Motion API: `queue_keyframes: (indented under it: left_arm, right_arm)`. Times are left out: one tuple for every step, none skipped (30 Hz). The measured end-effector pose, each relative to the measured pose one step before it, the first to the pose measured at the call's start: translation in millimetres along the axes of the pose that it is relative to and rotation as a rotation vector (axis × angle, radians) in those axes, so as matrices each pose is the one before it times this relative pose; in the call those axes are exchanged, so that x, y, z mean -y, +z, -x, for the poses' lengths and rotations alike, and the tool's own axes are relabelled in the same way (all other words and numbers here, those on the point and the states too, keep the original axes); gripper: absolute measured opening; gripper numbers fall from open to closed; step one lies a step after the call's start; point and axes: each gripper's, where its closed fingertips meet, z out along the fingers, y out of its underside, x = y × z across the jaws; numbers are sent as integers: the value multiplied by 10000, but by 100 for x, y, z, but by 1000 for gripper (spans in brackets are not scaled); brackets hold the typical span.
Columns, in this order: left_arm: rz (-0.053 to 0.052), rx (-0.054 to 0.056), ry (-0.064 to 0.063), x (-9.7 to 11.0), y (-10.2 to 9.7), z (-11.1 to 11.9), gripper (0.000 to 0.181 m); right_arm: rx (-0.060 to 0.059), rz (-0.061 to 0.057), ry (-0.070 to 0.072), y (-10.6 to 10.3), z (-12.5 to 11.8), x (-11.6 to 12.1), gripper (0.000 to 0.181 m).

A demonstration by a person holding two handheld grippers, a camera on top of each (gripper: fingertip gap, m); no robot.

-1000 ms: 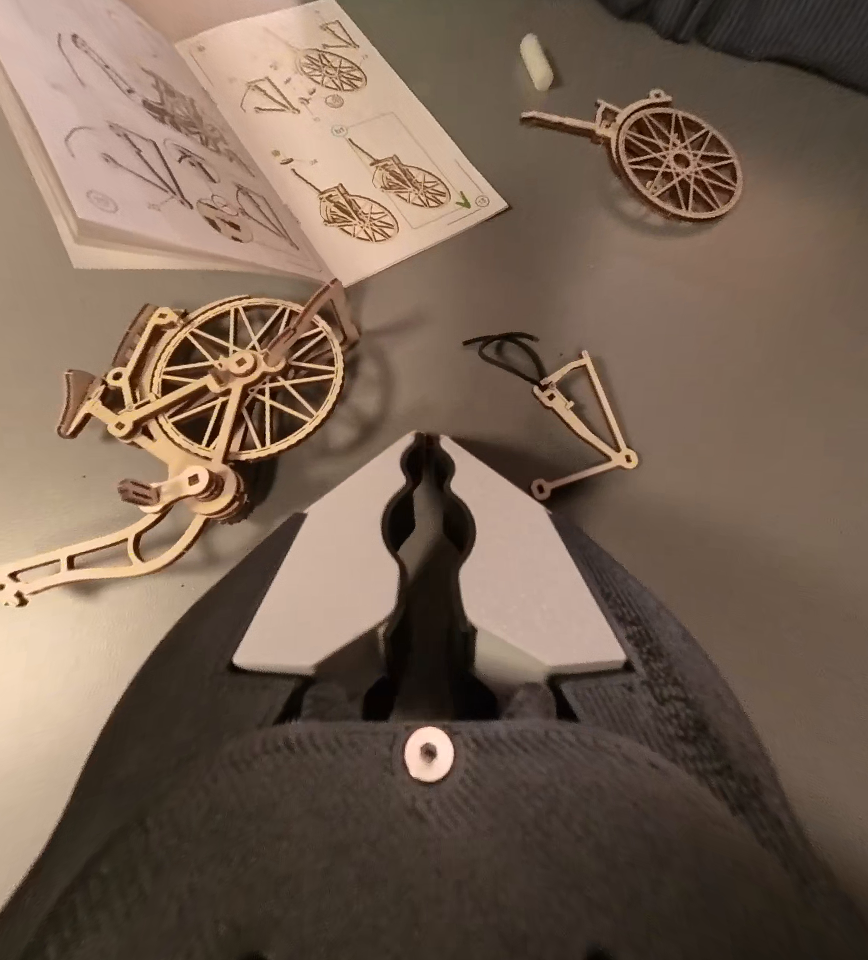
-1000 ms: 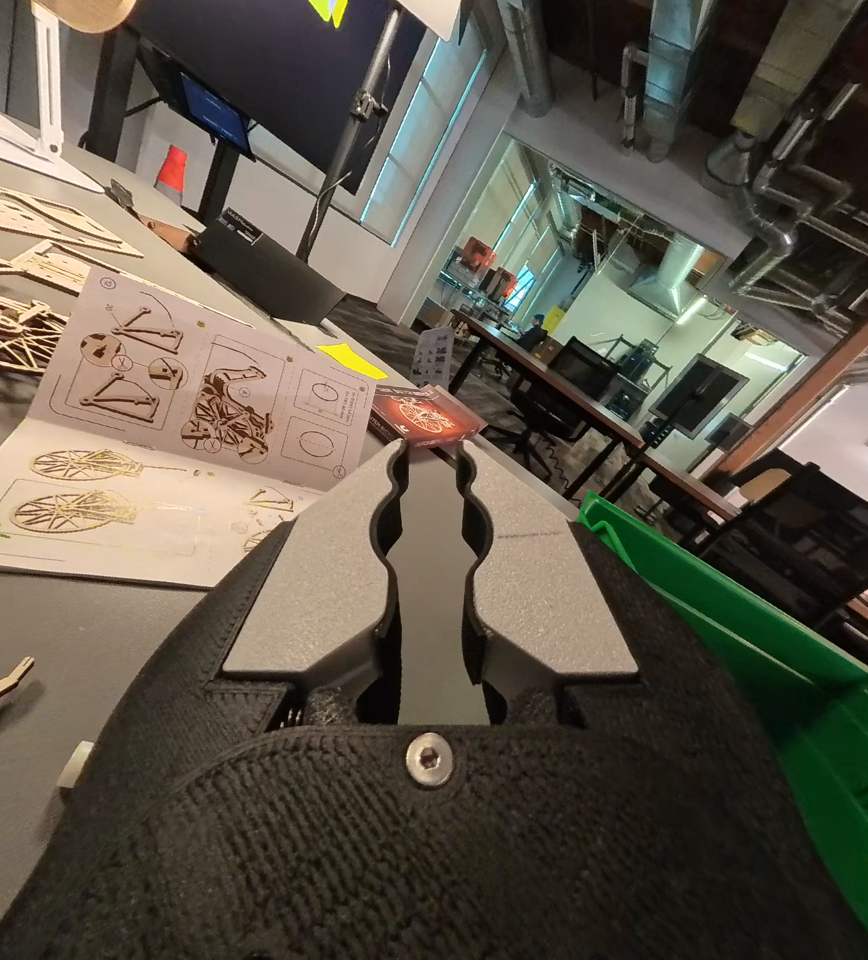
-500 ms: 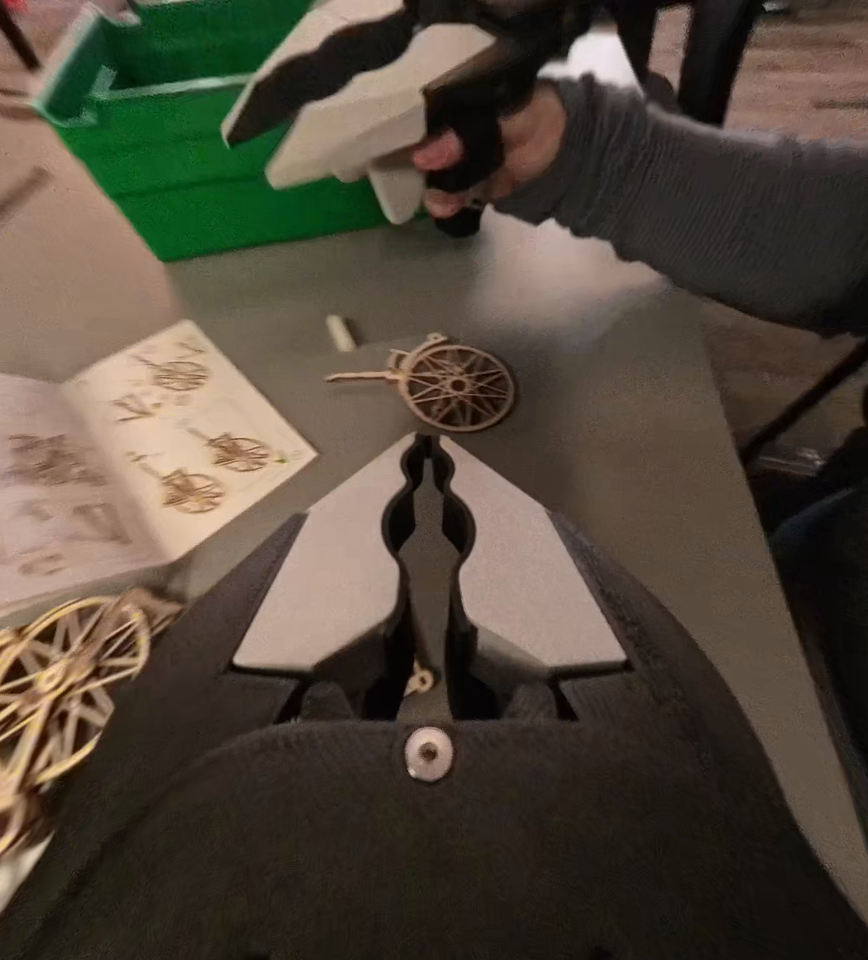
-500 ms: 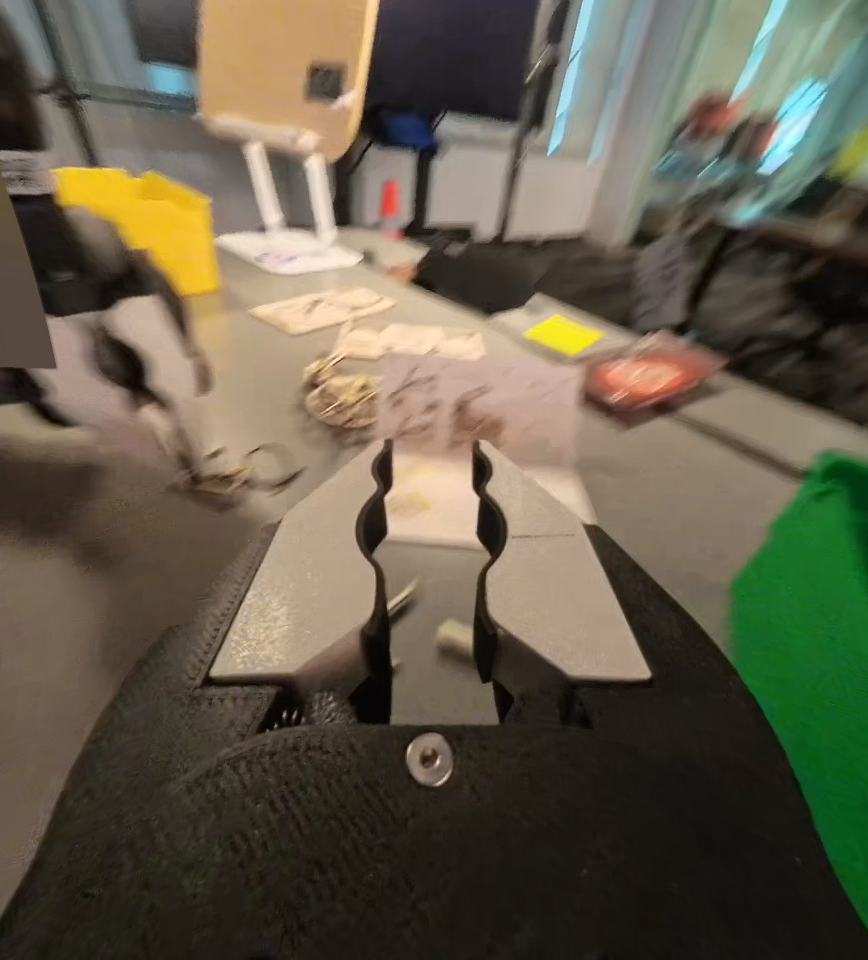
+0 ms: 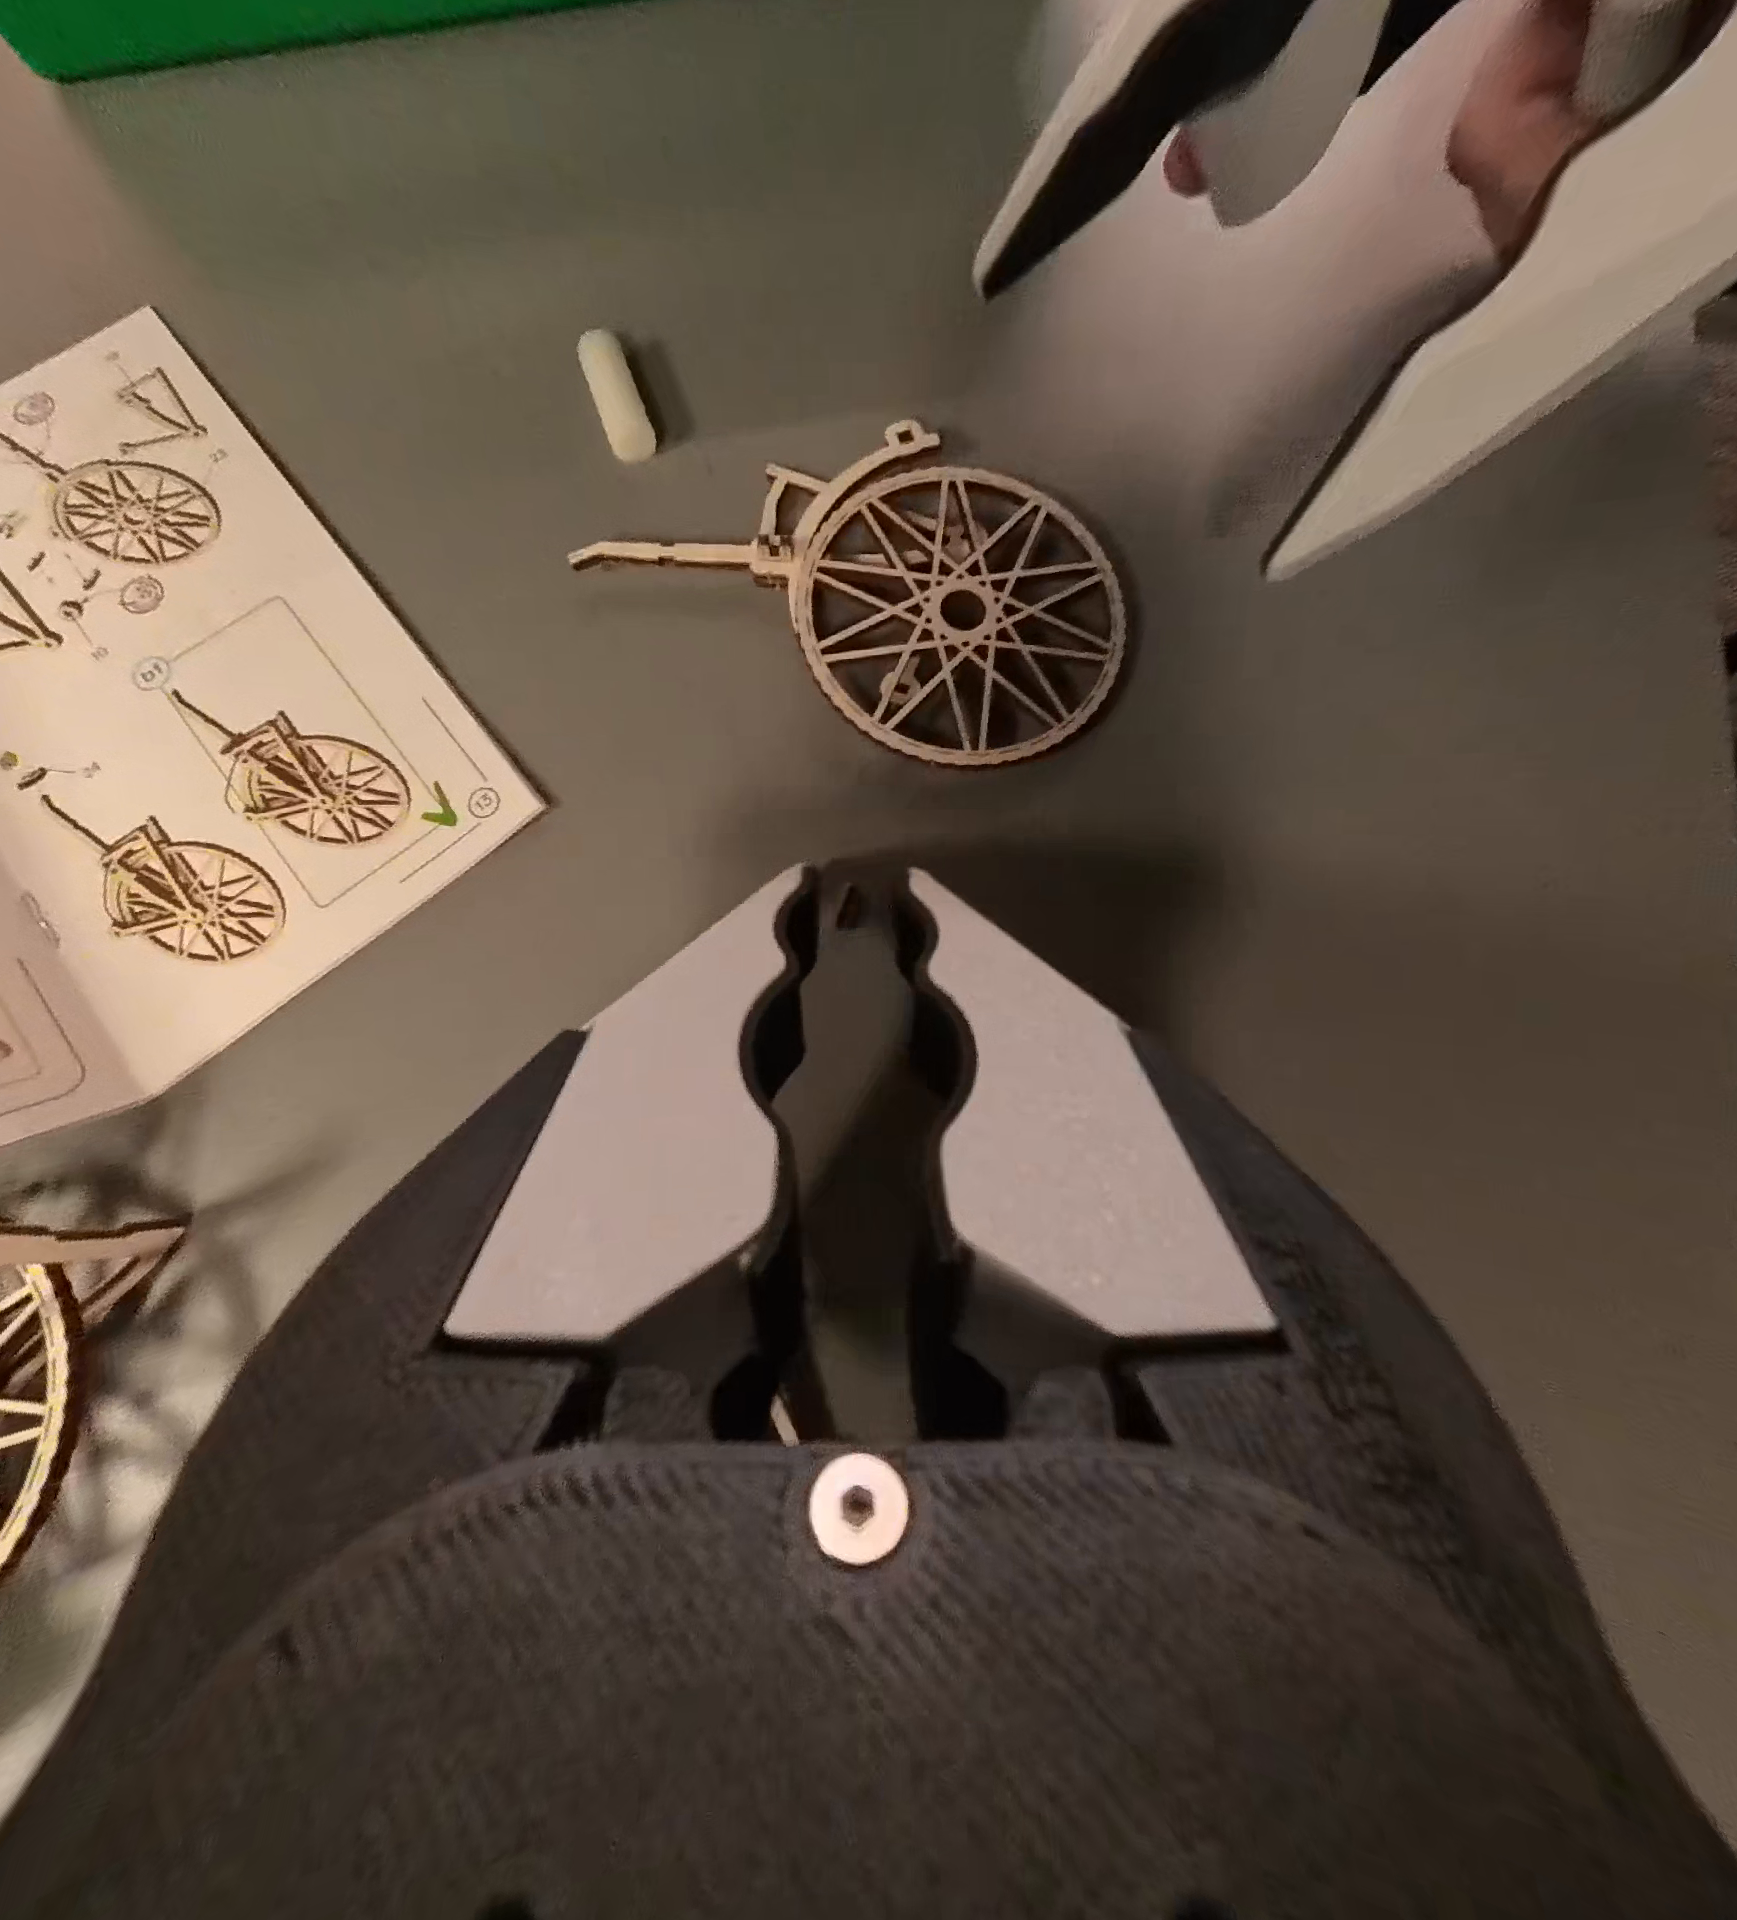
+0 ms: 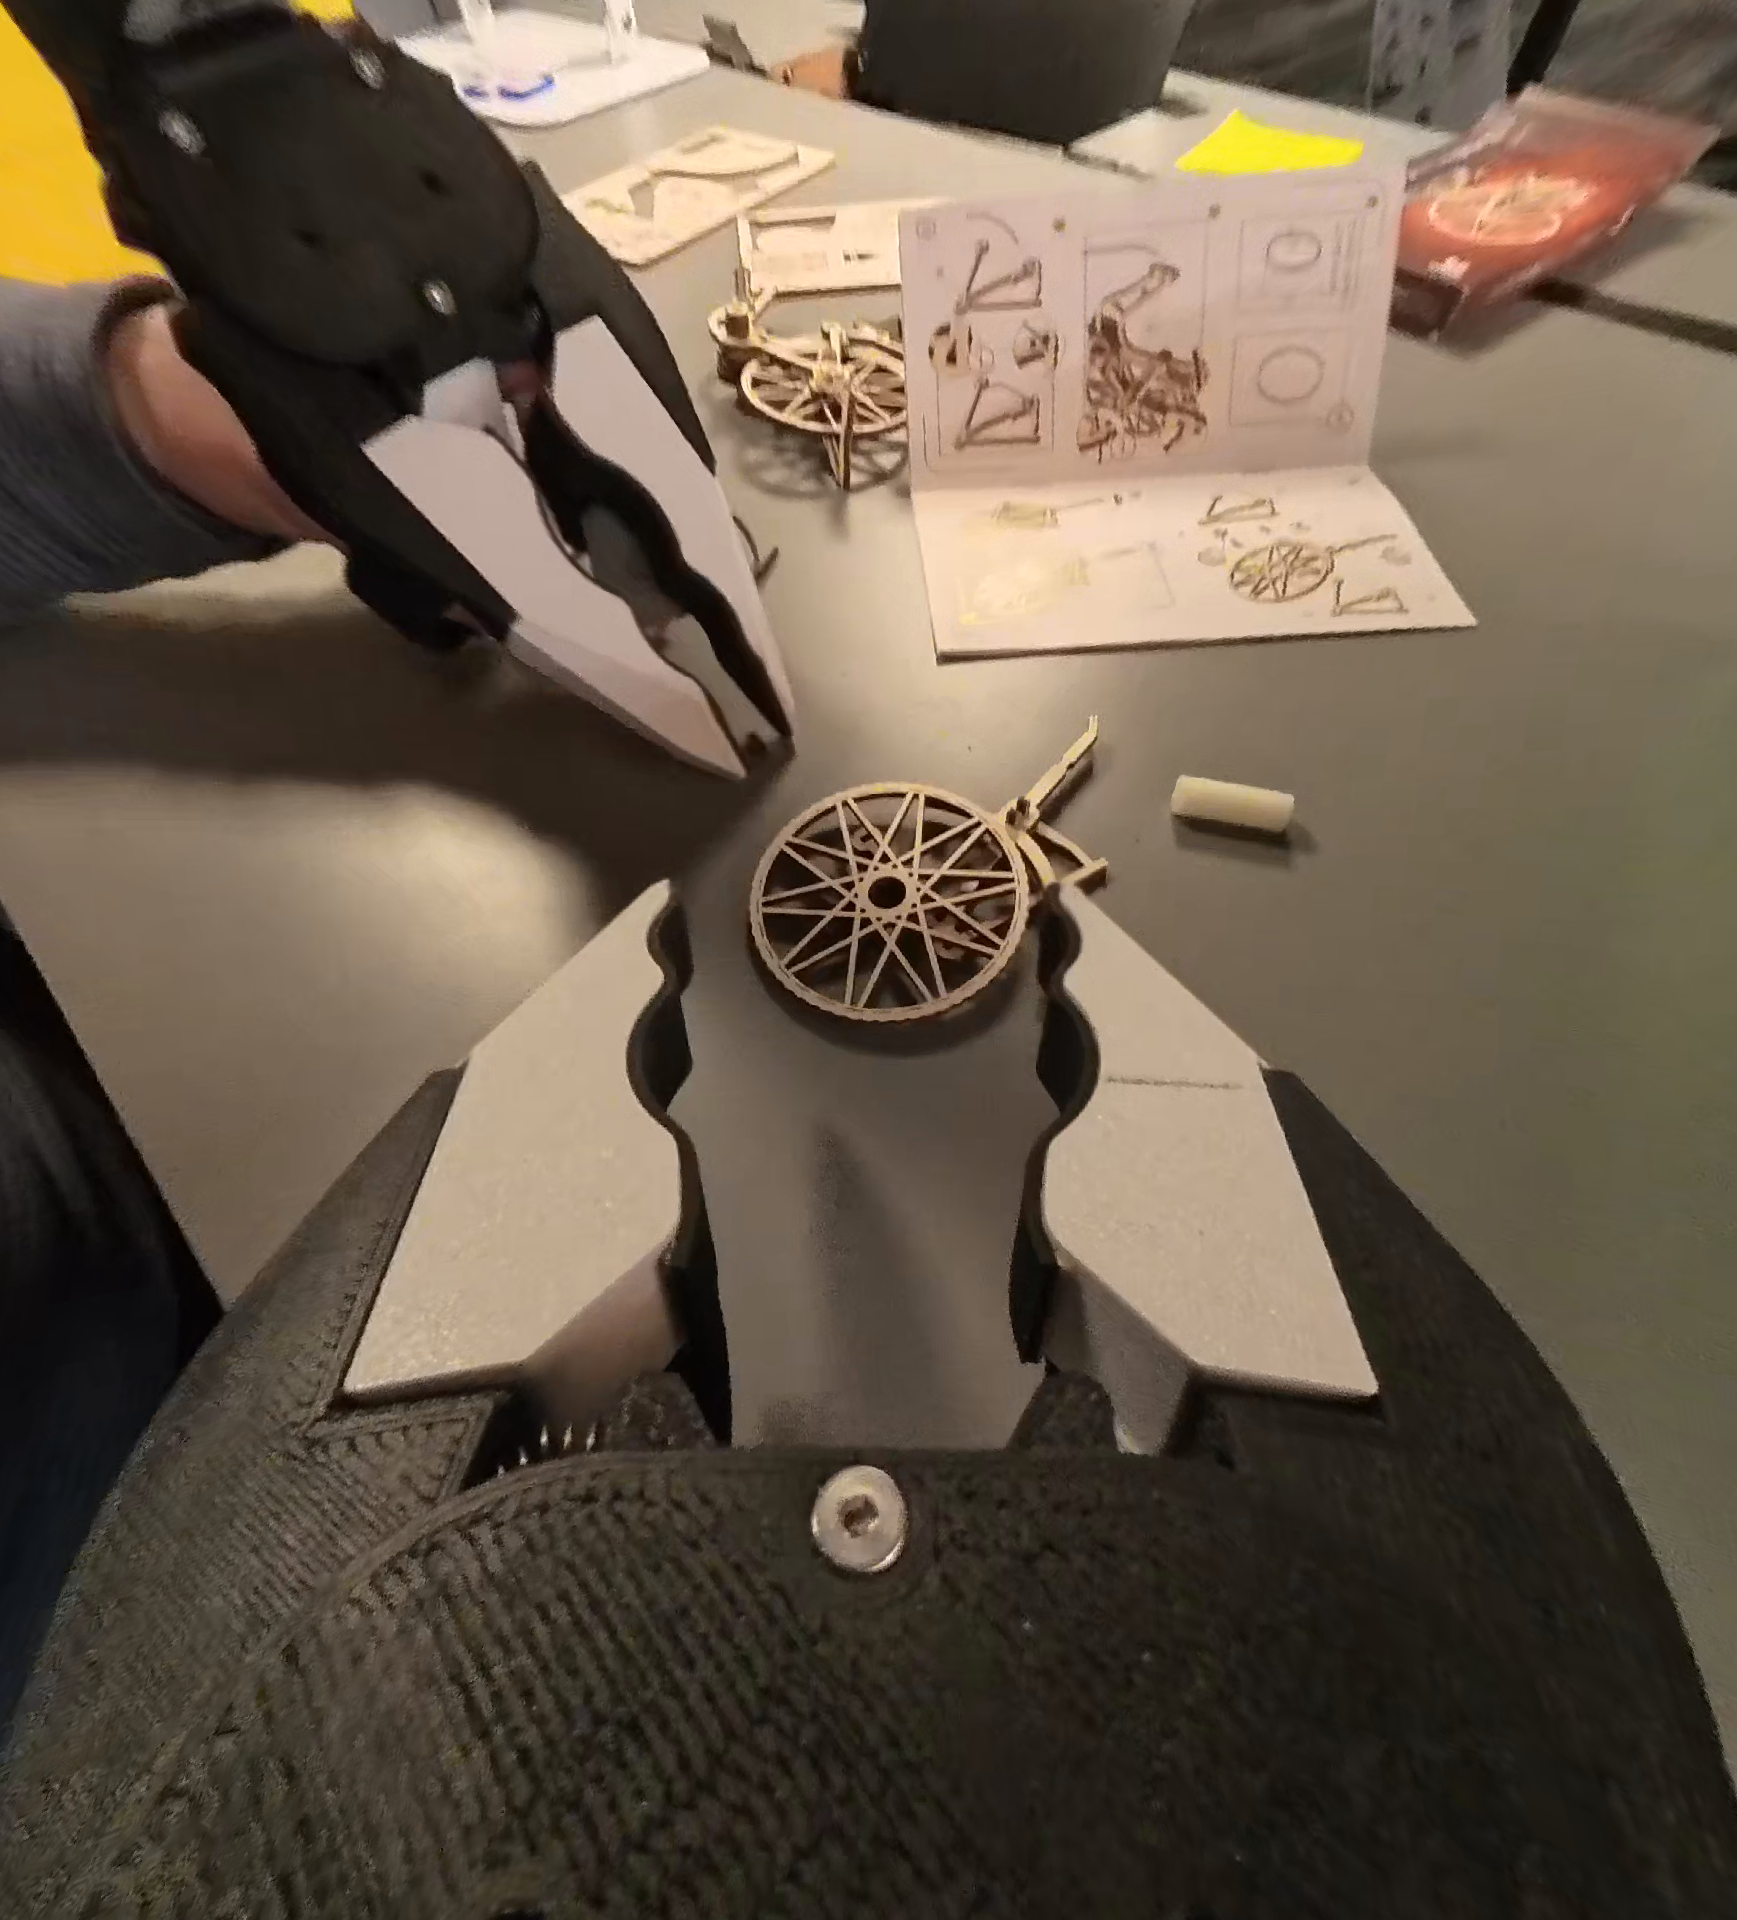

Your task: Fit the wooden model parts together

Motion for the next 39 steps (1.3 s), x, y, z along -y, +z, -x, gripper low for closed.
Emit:
queue_keyframes:
  left_arm:
    - [1, -96, -108, -22, -38, -87, 20]
    - [8, -29, -103, -69, -68, 42, 24]
    - [-17, -28, -31, -64, -112, 40, 28]
    - [-1, -72, 36, -130, -125, -19, 30]
    - [4, -4, 11, -129, -165, 103, 30]
    - [3, -42, 13, -115, -181, 72, 32]
    - [4, -149, 42, -84, -219, -109, 34]
    - [14, -57, 8, -79, -222, 17, 34]
    - [9, 16, -5, -70, -217, 120, 34]
    - [47, 40, 17, -128, -175, 150, 33]
    - [87, 133, 23, -203, -166, 303, 31]
    - [77, 129, 56, -215, -125, 301, 29]
    - [48, -8, 70, -216, -71, 91, 26]
    - [-11, -80, 19, -119, -14, -42, 25]
    - [-78, -76, -27, -2, 27, -62, 23]
    - [-91, -90, -29, 58, 48, -92, 22]
    - [-84, -54, -16, 82, 48, -48, 20]
    - [-63, 37, -9, 64, 60, 68, 19]
    - [-46, 37, 15, 41, 51, 53, 17]
    - [-35, 15, 31, 48, 39, -10, 17]
    - [-14, 14, 35, 19, 25, 0, 16]
    - [-4, 24, 26, 15, -1, 20, 16]
    - [-7, -3, 11, 16, 11, -8, 15]
    - [-19, -22, 0, 6, 5, -26, 15]
    - [-19, -20, -16, 19, 4, -6, 14]
    - [-18, -7, -9, 10, -5, 20, 14]
    - [-21, -10, 2, 3, 1, 3, 13]
    - [-24, -3, 4, 8, 3, 15, 12]
    - [-23, 2, 2, 12, 8, 8, 12]
    - [-22, -11, 3, 18, 1, -8, 11]
    - [-16, -6, 0, 22, 25, -11, 11]
    - [-11, -1, 3, 14, 6, -9, 11]
    - [-10, -3, 12, 11, 4, -15, 11]
    - [-8, -7, 10, 15, 10, -25, 10]
    - [-5, 10, 12, 2, -1, -7, 10]
    - [-1, 9, 14, 4, 5, 1, 10]
    - [-3, 7, 3, 3, 1, 2, 10]
    - [-4, 6, 0, 4, 1, -2, 10]
    - [-6, 4, 3, 1, -4, 0, 10]
  right_arm:
    - [-72, 218, 3, 201, -40, -261, 66]
    - [-28, 224, 62, 199, 19, -293, 66]
    - [67, 218, 99, 195, 157, -279, 65]
    - [102, 236, 131, 201, 218, -318, 66]
    - [31, 246, 122, 192, 102, -336, 66]
    - [-27, 237, 65, 198, 30, -319, 66]
    - [-97, 193, 15, 165, -46, -237, 66]
    - [-140, 146, 2, 137, -73, -188, 66]
    - [-148, 114, -6, 103, -40, -133, 66]
    - [-171, 76, 28, 99, -44, -87, 66]
    - [-216, 49, 79, 71, -122, -42, 66]
    - [-183, 35, 92, 55, -114, -27, 66]
    - [-101, 20, 78, 55, -22, -14, 66]
    - [-110, 37, 87, 53, -69, -28, 66]
    - [-133, 68, 75, 77, -129, -73, 67]
    - [-73, 92, 34, 106, -57, -94, 68]
    - [-36, 86, 39, 110, 0, -84, 69]
    - [28, 20, 33, 101, 92, 42, 70]
    - [96, -28, 69, 83, 196, 106, 71]
    - [46, -30, 95, 79, 131, 118, 72]
    - [-19, 0, 40, 103, 53, 70, 75]
    - [-55, 15, 0, 91, 16, 44, 78]
    - [-61, 18, -5, 90, -3, 30, 80]
    - [-77, 25, -33, 66, -18, 16, 81]
    - [-116, 33, -45, 70, -72, 2, 81]
    - [-145, 46, -61, 65, -103, -37, 81]
    - [-126, 36, -79, 40, -68, -21, 80]
    - [-82, -11, -31, 18, -13, 38, 78]
    - [-65, -8, 30, 7, -41, 27, 77]
    - [-50, -1, 54, 13, -64, 24, 76]
    - [-60, 3, 69, 7, -113, -11, 75]
    - [-44, 4, 69, 2, -105, -3, 75]
    - [-21, 4, 57, 2, -82, -2, 74]
    - [-12, -5, 14, -12, -23, 6, 73]
    - [-7, -3, -20, -1, 4, 1, 73]
    - [-32, -11, -23, -10, -13, 14, 73]
    - [-48, -12, -14, -14, -36, 12, 73]
    - [-36, -6, -4, -4, -39, 15, 73]
    - [-28, -1, 10, -4, -41, -2, 73]
